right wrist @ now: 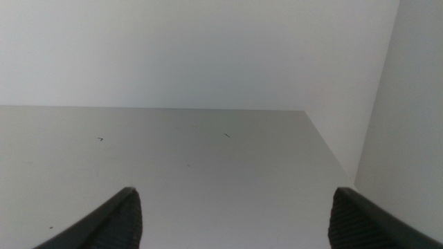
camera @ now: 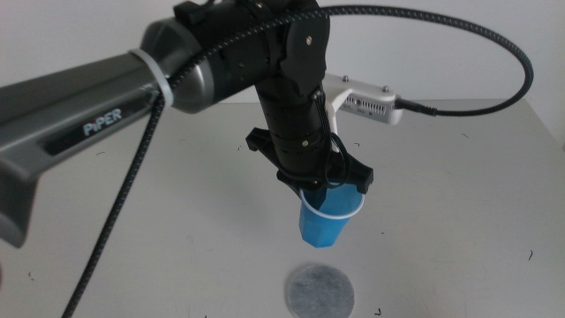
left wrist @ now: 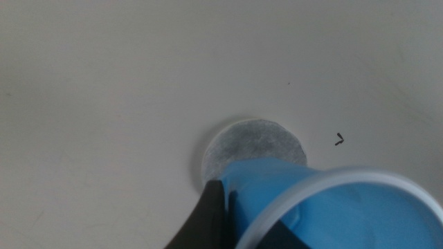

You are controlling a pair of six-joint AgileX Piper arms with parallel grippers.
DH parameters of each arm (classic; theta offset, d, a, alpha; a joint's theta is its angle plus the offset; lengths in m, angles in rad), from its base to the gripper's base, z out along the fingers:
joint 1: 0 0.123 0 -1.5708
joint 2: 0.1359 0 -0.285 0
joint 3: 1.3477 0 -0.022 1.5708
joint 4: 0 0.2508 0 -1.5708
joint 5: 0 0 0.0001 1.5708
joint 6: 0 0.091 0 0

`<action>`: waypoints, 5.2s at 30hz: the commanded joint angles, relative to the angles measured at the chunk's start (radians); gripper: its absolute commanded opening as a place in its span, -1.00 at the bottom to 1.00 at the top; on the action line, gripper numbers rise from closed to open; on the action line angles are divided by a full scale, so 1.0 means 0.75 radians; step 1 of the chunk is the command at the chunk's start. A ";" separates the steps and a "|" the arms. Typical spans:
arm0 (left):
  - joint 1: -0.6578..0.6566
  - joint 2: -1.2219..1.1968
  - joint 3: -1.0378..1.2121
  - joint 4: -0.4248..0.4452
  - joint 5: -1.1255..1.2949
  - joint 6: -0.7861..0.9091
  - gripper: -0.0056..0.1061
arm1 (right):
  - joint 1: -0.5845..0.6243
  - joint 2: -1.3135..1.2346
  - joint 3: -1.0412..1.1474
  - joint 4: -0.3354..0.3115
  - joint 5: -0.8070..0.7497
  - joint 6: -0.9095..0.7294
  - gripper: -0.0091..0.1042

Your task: Place an empty cup on a cup mat.

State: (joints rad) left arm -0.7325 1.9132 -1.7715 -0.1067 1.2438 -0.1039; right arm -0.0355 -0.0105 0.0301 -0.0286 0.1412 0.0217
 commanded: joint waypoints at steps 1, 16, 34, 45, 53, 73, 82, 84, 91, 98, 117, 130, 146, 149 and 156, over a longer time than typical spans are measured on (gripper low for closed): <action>-0.014 -0.023 -0.037 -0.036 0.001 -0.020 -0.90 | 0.001 -0.036 -0.011 -0.018 -0.100 -0.007 0.82; -0.024 0.180 -0.037 -0.111 0.026 0.002 -0.90 | 0.001 -0.036 -0.011 -0.018 -0.100 -0.007 0.82; -0.073 0.226 -0.035 -0.104 0.091 0.005 -0.90 | 0.001 -0.036 -0.011 -0.018 -0.100 -0.007 0.82; -0.073 0.220 0.067 -0.122 0.055 0.038 -0.85 | 0.001 -0.036 -0.011 -0.018 -0.100 -0.007 0.82; -0.073 0.172 0.067 -0.069 0.064 0.072 -0.01 | 0.001 -0.036 -0.011 -0.018 -0.100 -0.007 0.82; -0.060 -0.235 0.066 0.060 0.088 0.139 0.78 | 0.001 -0.036 -0.011 -0.018 -0.100 -0.007 0.82; -0.060 -0.480 0.066 0.215 0.089 0.098 0.78 | 0.001 -0.036 -0.011 -0.018 -0.100 -0.007 0.82; -0.060 -0.541 0.066 0.272 0.089 0.106 0.78 | 0.001 -0.036 -0.011 -0.018 -0.100 -0.007 0.82; -0.032 -0.760 0.073 0.512 0.062 0.107 0.78 | 0.001 -0.036 -0.011 -0.018 -0.100 -0.007 0.82; 0.323 -0.923 0.079 0.343 0.045 0.278 0.78 | 0.001 -0.036 -0.011 -0.018 -0.100 -0.007 0.82; 0.883 -1.589 1.162 0.142 -0.954 0.384 0.78 | 0.001 -0.036 -0.011 -0.018 -0.100 -0.007 0.82; 0.885 -2.033 1.996 0.142 -1.612 0.329 0.78 | 0.001 -0.036 -0.011 -0.018 -0.100 -0.007 0.82; 0.885 -2.538 2.397 0.142 -1.627 0.321 0.78 | 0.001 -0.036 -0.011 -0.018 -0.100 -0.007 0.82; 0.883 -2.590 2.397 0.142 -1.585 0.310 0.78 | 0.001 -0.036 -0.011 -0.018 -0.100 -0.007 0.82; 0.883 -2.588 2.397 0.130 -1.581 0.311 0.78 | 0.001 -0.036 -0.011 -0.018 -0.100 -0.007 0.82</action>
